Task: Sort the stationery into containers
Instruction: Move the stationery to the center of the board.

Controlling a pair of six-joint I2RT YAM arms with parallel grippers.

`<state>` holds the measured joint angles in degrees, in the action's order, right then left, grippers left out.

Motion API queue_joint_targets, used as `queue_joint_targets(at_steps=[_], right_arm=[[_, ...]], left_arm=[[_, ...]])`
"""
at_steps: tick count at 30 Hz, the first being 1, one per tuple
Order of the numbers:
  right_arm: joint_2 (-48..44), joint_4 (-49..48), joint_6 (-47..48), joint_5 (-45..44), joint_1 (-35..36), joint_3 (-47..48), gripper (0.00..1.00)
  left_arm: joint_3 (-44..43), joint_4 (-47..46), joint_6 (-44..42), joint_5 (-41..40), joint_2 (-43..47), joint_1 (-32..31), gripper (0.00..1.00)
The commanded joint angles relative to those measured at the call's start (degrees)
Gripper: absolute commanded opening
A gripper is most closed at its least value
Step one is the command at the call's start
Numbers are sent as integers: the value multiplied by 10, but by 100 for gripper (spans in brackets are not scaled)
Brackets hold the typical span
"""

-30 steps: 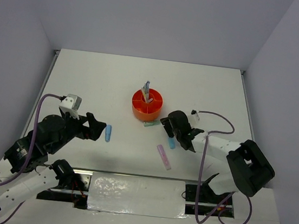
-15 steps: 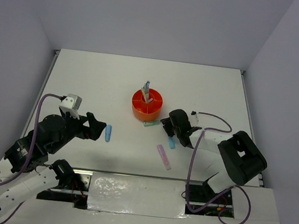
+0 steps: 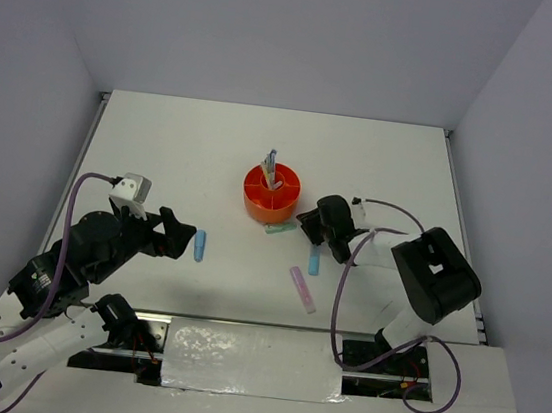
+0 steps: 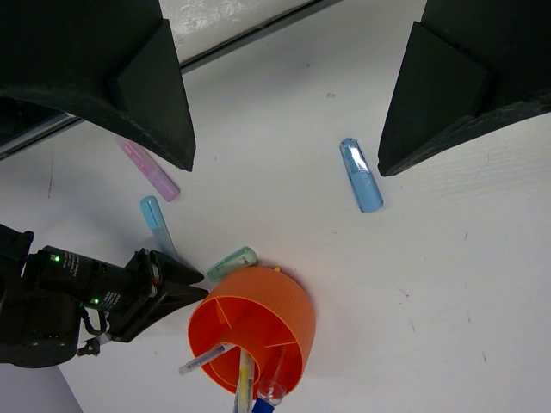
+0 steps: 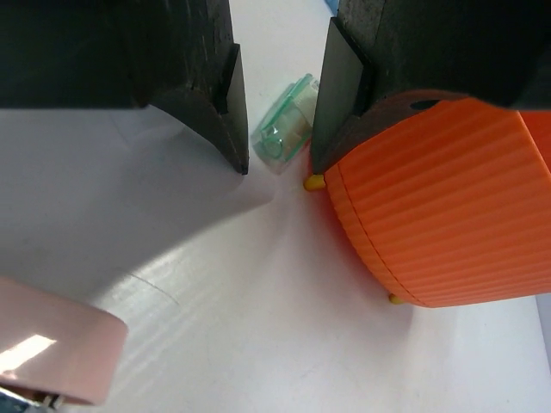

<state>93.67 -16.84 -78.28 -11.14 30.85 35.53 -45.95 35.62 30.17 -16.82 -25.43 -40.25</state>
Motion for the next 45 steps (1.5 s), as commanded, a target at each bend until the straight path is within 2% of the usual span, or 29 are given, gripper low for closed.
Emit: queue_joint_targets(at_steps=[1,9,13,23,27,32,40,45], right_arm=[[17,-23,23,8,-8,22,42],[48,-93,20,41,-14,7,41],[49,-192,7,59,-13,-46,41],[18,-280,-11,61,3,-133,40],[29,-278,-10,74,4,-129,39],[25,-264,-15,47,5,-136,38],[23,-211,-28,20,4,-121,38],[19,-175,-1,18,-7,-88,38]], left_arm=[[0,-15,-3,-3,-3,2,99],[1,-16,-4,0,-4,2,99],[1,-18,-5,2,-5,2,99],[0,-19,-4,4,-6,2,99],[1,-19,-5,4,-5,2,99],[1,-19,-4,5,-3,2,99],[2,-19,-4,3,-2,3,99],[1,-20,-6,7,-3,2,99]])
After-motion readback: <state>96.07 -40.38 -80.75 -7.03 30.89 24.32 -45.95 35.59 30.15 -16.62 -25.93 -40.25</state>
